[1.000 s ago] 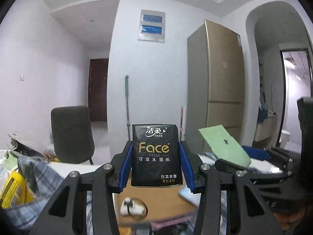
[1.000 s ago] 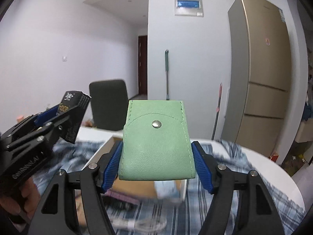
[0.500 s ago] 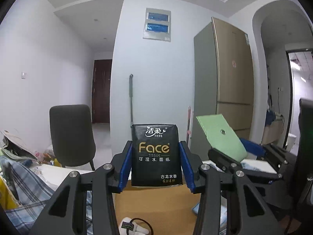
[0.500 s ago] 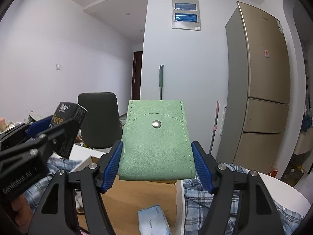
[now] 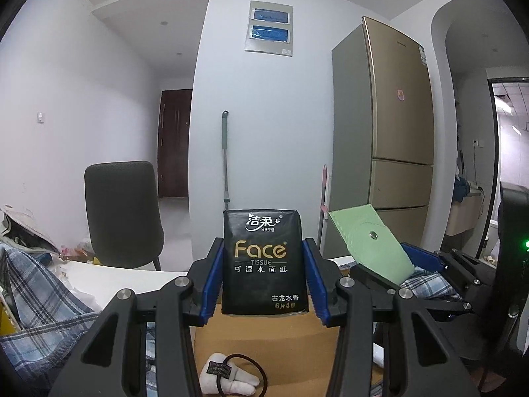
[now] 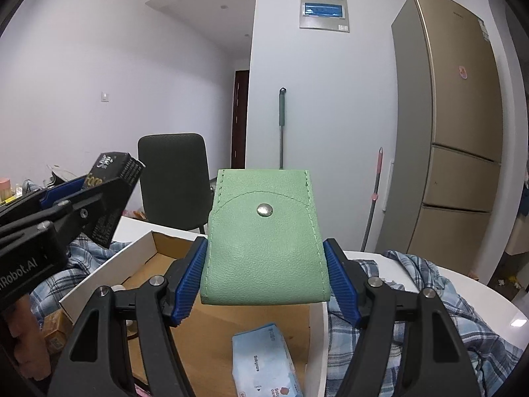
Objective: Organize soft objects
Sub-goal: 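Carry the tissue pack and green pouch up over the box, then open both tools to drop the tissue pack and pouch into the box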
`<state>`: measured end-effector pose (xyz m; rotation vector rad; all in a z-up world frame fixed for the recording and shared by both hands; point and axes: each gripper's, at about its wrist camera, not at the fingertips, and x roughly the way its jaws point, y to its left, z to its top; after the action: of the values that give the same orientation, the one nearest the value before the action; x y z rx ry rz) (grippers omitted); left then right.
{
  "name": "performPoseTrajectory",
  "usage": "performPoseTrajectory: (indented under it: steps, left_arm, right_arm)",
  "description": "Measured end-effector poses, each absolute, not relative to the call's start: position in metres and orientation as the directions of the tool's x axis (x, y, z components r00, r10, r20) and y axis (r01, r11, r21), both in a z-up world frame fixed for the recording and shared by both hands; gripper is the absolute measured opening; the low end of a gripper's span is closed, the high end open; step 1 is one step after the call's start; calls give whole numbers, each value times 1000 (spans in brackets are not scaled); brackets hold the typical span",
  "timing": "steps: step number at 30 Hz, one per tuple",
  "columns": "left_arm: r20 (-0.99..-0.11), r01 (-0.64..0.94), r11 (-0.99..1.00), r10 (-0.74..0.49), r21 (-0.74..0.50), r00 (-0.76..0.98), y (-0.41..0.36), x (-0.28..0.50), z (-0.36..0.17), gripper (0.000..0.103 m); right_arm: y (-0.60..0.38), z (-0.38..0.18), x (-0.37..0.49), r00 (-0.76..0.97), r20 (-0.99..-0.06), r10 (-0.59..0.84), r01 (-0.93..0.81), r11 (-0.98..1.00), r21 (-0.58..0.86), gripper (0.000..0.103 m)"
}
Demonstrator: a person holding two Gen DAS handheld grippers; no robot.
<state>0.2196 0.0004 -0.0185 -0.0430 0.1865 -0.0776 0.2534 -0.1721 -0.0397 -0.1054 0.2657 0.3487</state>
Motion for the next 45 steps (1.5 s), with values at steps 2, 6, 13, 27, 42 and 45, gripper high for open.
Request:
performPoseTrajectory:
  steps: [2,6,13,27,42,45]
  left_arm:
    - [-182,73,996,-82,-53,980,2,219,-19,48]
    - [-185,75,996,-84,-55,979,3,218,-20,48]
    - [-162,60,996,-69,-60,984,5,213,-19,80]
    - [-169,57,997,-67,-61,983,3,215,-18,80]
    - [-111,68,997,-71,-35,991,5,182,37,80]
    - [-88,69,997,-72,-31,994,6,167,52,80]
  right_arm:
    - [-174,-40,257,902,-285,323,-350,936,-47,70]
    - [-178,-41,260,902,-292,319,-343,939,-32,74]
    - [-177,-40,263,902,-293,316,-341,939,-36,74]
    - [-177,-41,262,902,-292,318,-342,939,-35,74]
    - [-189,10,233,926,-187,327,-331,944,9,74]
    - [-192,33,217,925,-151,348,-350,937,12,74]
